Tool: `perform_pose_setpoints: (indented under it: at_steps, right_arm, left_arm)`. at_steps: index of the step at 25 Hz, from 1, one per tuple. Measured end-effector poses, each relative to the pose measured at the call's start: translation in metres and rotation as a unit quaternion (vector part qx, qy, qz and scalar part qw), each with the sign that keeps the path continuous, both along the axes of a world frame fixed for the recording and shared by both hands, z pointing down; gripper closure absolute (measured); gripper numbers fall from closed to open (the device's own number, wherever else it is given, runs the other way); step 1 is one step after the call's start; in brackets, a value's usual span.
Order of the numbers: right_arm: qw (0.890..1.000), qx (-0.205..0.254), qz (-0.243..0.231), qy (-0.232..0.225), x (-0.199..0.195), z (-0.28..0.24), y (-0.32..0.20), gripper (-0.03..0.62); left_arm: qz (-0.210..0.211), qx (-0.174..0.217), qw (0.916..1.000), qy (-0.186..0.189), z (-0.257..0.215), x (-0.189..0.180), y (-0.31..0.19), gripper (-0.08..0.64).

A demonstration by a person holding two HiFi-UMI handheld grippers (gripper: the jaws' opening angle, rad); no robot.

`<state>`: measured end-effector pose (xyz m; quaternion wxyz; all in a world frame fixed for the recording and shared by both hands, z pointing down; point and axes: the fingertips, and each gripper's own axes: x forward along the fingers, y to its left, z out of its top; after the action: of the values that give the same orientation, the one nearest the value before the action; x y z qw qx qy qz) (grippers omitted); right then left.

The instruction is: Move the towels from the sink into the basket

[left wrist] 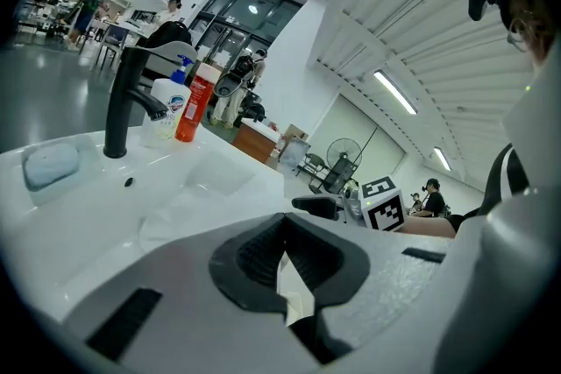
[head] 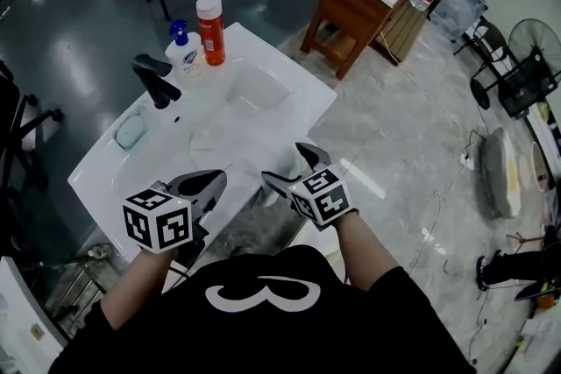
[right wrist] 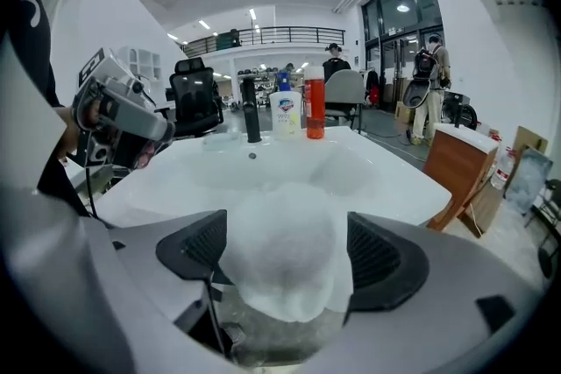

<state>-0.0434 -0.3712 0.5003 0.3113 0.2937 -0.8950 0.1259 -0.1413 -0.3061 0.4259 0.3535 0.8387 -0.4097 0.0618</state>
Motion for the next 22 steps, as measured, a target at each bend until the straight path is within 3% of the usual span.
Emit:
perform_pose_setpoints:
  at_steps: [4,13,15,16,22]
  right_arm:
    - [1.0,-0.012,0.008,0.02,0.002,0.021,-0.008,0.186]
    - [0.999,-0.022,0.037,0.002,0.009,0.027,-0.014,0.2]
    - [0.998,-0.027,0.058,-0.009,0.017,0.026,-0.018,0.339]
    - [0.997,-0.036,0.068,-0.018,0.02,0.026,-0.019,0.378]
    - [0.986,-0.096,0.109,-0.084,0.024,0.025,-0.015,0.475]
  left_arm:
    - [-0.002,-0.001,1.0,0.003,0.001,-0.003,-0.002,0.554]
    - [-0.005,-0.021,0.9998,0.004,0.014,-0.008,-0.003,0.554]
    - [-0.002,-0.024,0.9997,0.002,0.017,-0.007,-0.004,0.554]
    - [0.001,-0.026,0.9997,0.0,0.02,-0.006,-0.004,0.554]
    - [0.017,-0.036,0.9992,0.0,0.027,0.007,-0.004,0.554]
